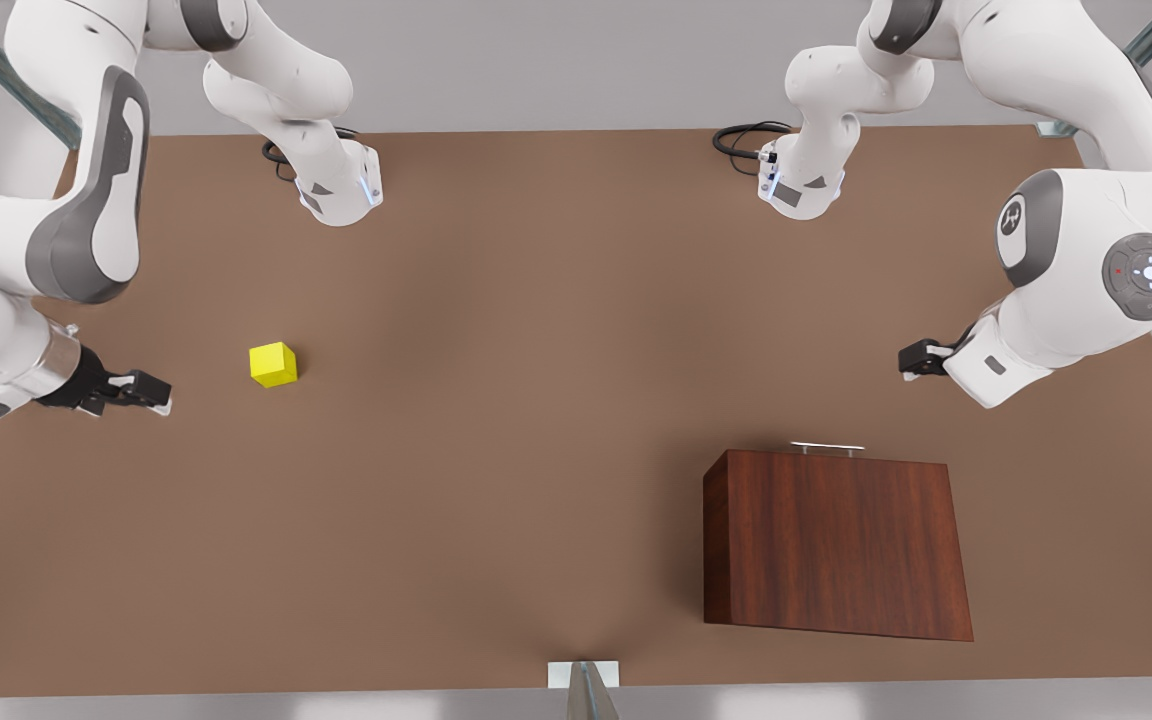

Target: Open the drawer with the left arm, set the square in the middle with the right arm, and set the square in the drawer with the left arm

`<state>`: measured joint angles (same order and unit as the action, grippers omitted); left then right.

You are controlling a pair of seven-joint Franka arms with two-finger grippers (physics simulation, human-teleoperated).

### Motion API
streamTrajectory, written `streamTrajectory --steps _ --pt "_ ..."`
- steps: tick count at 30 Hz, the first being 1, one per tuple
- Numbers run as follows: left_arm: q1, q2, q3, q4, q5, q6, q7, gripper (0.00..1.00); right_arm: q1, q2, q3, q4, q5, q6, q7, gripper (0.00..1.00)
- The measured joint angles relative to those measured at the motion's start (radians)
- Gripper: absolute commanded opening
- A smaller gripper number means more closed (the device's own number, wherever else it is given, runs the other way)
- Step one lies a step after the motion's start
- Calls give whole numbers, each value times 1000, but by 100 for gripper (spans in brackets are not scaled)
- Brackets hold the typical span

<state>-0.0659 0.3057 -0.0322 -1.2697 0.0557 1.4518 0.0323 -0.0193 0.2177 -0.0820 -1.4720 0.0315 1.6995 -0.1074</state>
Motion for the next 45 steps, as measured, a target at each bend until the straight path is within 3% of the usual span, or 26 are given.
streamTrajectory --steps 1,3,7,11,15,19,22,43,44,45 --pt "0 -11 -3 -20 2 25 -31 100 1 -1 1 -1 -1 0 -1 100" --pt "-3 -109 -5 -215 2 188 -243 100 -2 -3 2 -5 -1 1 -1 100" --pt "-10 -290 -6 -564 -40 504 -665 100 -67 -91 0 -308 -2 149 -24 100" --pt "8 -291 -25 -676 -92 705 -1024 100 -128 -61 -4 -464 -3 325 -190 100" --pt "0 -290 -26 -798 -119 890 -1126 100 -112 -61 16 -663 4 434 -190 100" --pt "-12 -291 -29 -860 -173 973 -1132 100 -108 -4 80 -786 7 576 -196 100" --pt "-23 -287 -29 -909 -213 1058 -1170 100 -87 37 81 -835 7 658 -224 100" --pt "-11 -161 -29 -974 -403 1233 -1224 100 -128 37 79 -951 -2 754 -250 100" --pt "-11 -151 -29 -973 -406 1251 -1226 100 -128 37 79 -953 -2 756 -250 86" --pt "-11 -143 -29 -973 -412 1263 -1226 100 -130 37 79 -953 -2 758 -250 80"
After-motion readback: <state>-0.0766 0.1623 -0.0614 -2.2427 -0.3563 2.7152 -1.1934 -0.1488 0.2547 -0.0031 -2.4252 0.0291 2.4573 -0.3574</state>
